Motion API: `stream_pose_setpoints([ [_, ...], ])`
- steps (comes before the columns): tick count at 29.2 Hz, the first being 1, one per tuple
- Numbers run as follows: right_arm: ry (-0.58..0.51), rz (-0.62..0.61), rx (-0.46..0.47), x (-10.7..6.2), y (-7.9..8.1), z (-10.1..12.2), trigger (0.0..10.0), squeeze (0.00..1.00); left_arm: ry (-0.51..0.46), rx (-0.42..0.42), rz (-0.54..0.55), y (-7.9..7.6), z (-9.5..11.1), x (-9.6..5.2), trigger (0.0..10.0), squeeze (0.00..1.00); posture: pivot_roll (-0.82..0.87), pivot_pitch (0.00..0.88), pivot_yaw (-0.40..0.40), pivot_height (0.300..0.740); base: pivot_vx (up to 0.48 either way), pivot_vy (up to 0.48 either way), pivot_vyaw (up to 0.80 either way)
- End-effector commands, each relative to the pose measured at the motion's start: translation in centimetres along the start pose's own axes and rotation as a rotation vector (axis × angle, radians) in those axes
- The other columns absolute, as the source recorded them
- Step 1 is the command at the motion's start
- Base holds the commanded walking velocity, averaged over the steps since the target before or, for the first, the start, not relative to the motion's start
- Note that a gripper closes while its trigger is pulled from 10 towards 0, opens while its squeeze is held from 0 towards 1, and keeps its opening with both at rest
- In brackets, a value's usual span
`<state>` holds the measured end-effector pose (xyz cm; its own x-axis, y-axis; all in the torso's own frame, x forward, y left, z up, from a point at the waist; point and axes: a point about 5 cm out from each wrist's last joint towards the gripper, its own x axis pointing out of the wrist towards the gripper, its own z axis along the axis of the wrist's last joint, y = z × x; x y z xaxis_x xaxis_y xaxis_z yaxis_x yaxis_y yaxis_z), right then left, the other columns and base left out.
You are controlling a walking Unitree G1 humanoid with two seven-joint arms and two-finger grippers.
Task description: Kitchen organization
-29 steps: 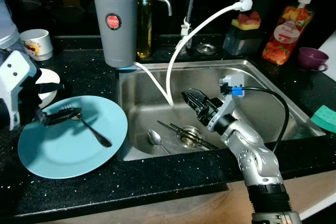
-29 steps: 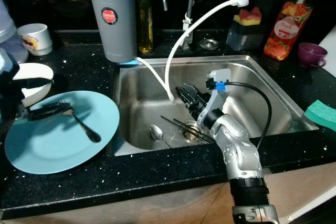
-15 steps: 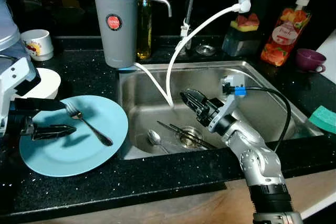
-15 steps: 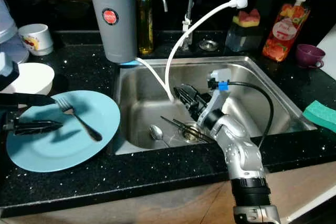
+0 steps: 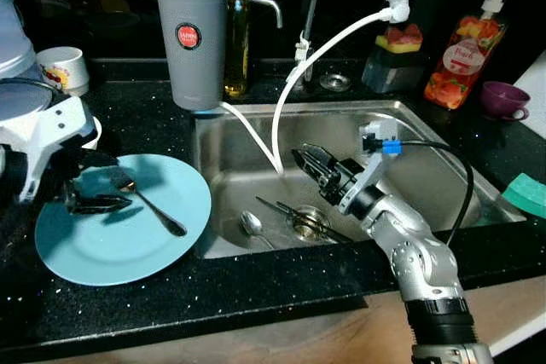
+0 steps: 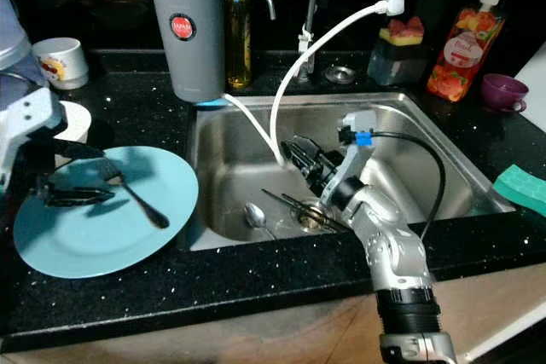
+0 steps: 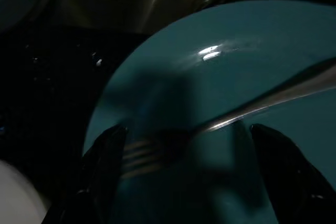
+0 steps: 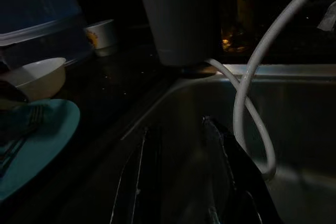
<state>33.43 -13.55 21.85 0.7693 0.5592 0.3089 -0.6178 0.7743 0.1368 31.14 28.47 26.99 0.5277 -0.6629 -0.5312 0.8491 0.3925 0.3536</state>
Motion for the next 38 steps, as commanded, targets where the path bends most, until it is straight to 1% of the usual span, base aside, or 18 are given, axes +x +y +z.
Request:
stream_pose_setpoints([
  [1,-0.002,0.006,0.013,0.0,0.0,0.4,10.0,0.00,-0.004,0.032,-0.018,0.2,0.3,1.1,10.0,0.00,0.01,0.066,-0.060,0.740,0.000,0.000,0.00],
  [3,-0.001,0.003,0.017,0.0,-0.1,0.4,10.0,0.00,-0.046,0.014,-0.044,0.3,0.7,2.1,10.0,0.00,0.01,0.066,-0.060,0.740,0.000,0.000,0.00],
  [4,-0.001,0.003,0.017,0.0,-0.1,0.4,10.0,0.00,-0.046,0.014,-0.044,0.3,0.7,2.1,10.0,0.00,0.01,0.066,-0.060,0.740,0.000,0.000,0.00],
  [6,-0.001,0.001,0.021,-0.1,-0.2,0.5,10.0,0.00,-0.078,-0.003,-0.062,0.4,0.9,2.6,10.0,0.00,0.00,0.072,-0.053,0.740,0.000,0.000,0.00],
  [9,-0.002,0.001,0.023,-0.1,-0.2,0.5,10.0,0.00,-0.090,-0.006,-0.073,0.6,1.0,2.9,10.0,0.00,0.00,0.072,-0.053,0.740,0.000,0.000,0.00],
  [11,-0.004,0.001,0.025,-0.1,-0.2,0.6,10.0,0.00,-0.130,-0.034,-0.112,0.9,1.3,3.6,10.0,0.00,-0.01,0.077,-0.044,0.740,0.000,0.000,0.00],
  [12,-0.004,0.001,0.025,-0.1,-0.2,0.6,10.0,0.00,-0.130,-0.034,-0.112,0.9,1.3,3.6,10.0,0.00,-0.01,0.077,-0.044,0.740,0.000,0.000,0.00],
  [14,-0.005,0.000,0.027,-0.2,-0.2,0.6,10.0,0.00,-0.171,-0.074,-0.153,1.1,1.9,4.1,10.0,0.00,-0.01,0.078,-0.043,0.740,0.000,0.000,0.00],
  [17,-0.006,-0.001,0.030,-0.3,-0.2,0.7,10.0,0.00,-0.172,-0.097,-0.185,1.3,2.1,4.5,10.0,0.00,-0.01,0.080,-0.041,0.740,0.000,0.000,0.00],
  [19,-0.006,-0.003,0.033,-0.3,-0.2,0.8,10.0,0.00,-0.147,-0.113,-0.223,1.2,2.0,4.9,10.0,0.00,-0.01,0.080,-0.039,0.740,0.000,0.000,0.00],
  [21,-0.006,-0.003,0.034,-0.3,-0.3,0.8,10.0,0.00,-0.135,-0.117,-0.237,1.2,1.9,5.0,10.0,0.00,-0.01,0.080,-0.039,0.740,0.000,0.000,0.00],
  [22,-0.008,-0.006,0.040,-0.3,-0.3,0.9,10.0,0.00,-0.106,-0.132,-0.278,1.0,1.8,5.2,10.0,0.00,-0.01,0.080,-0.038,0.740,0.000,0.000,0.00],
  [25,-0.010,-0.007,0.044,-0.3,-0.3,0.9,10.0,0.00,-0.079,-0.137,-0.307,0.9,1.6,5.3,10.0,0.00,-0.01,0.081,-0.037,0.740,0.000,0.000,0.00],
  [27,-0.011,-0.009,0.048,-0.4,-0.4,1.0,10.0,0.00,-0.039,-0.140,-0.335,0.7,1.4,5.3,10.0,0.00,-0.01,0.081,-0.039,0.740,0.000,0.000,0.00],
  [29,-0.012,-0.011,0.054,-0.4,-0.4,1.0,10.0,0.00,0.005,-0.139,-0.343,0.7,1.1,5.2,10.0,0.00,-0.01,0.081,-0.039,0.740,0.000,0.000,0.00],
  [34,-0.012,-0.008,0.063,-0.3,-0.4,1.0,10.0,0.00,0.094,-0.105,-0.325,1.2,0.8,4.6,10.0,0.00,-0.01,0.080,-0.039,0.740,0.000,0.000,0.00],
  [38,-0.010,-0.004,0.066,-0.3,-0.3,1.0,10.0,0.00,0.162,-0.081,-0.328,1.2,0.3,4.6,10.0,0.00,0.00,0.078,-0.038,0.740,0.000,0.000,0.00],
])
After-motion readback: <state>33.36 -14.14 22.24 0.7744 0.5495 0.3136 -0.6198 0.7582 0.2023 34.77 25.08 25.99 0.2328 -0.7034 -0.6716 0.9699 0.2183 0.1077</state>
